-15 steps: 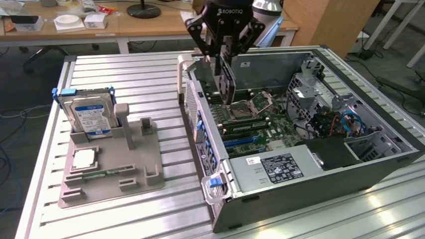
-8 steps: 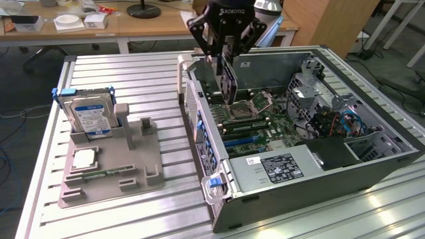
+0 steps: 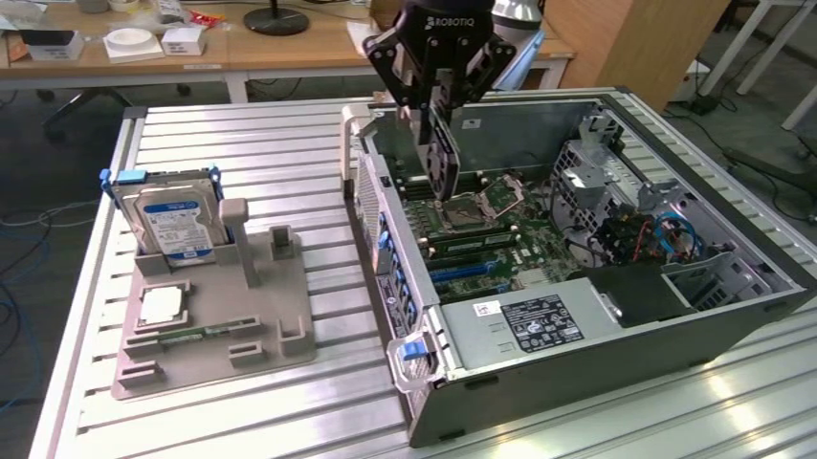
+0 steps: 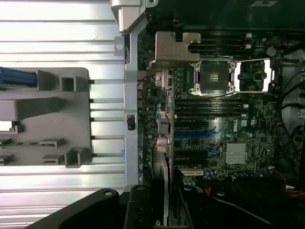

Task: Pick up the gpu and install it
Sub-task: 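Pick up the gpu and move the gpu toward the slot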

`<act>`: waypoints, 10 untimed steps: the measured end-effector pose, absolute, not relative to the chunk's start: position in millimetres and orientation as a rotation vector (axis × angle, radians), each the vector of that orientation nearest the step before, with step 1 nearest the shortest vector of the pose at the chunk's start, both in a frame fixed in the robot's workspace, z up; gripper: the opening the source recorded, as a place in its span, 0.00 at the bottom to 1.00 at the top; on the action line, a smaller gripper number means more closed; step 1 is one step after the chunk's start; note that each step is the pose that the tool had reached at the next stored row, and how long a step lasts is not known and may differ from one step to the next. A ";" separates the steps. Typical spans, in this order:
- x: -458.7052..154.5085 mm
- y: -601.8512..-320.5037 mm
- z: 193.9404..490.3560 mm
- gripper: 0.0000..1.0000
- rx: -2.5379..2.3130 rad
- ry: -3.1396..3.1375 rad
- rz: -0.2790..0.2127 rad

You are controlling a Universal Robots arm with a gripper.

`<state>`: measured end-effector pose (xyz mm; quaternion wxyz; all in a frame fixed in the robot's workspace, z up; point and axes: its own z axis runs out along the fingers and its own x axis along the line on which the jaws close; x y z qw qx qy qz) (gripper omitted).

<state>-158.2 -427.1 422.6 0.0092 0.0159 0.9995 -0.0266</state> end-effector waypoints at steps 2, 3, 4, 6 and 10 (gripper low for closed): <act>-157.3 -427.1 422.6 0.26 0.050 3.122 -0.083; -156.8 -427.1 422.6 0.26 0.050 3.122 -0.083; -156.2 -427.1 422.6 0.26 0.050 3.122 -0.083; -155.2 -427.1 422.6 0.26 0.050 3.122 -0.083; -153.1 -427.1 422.6 0.26 0.050 3.122 -0.083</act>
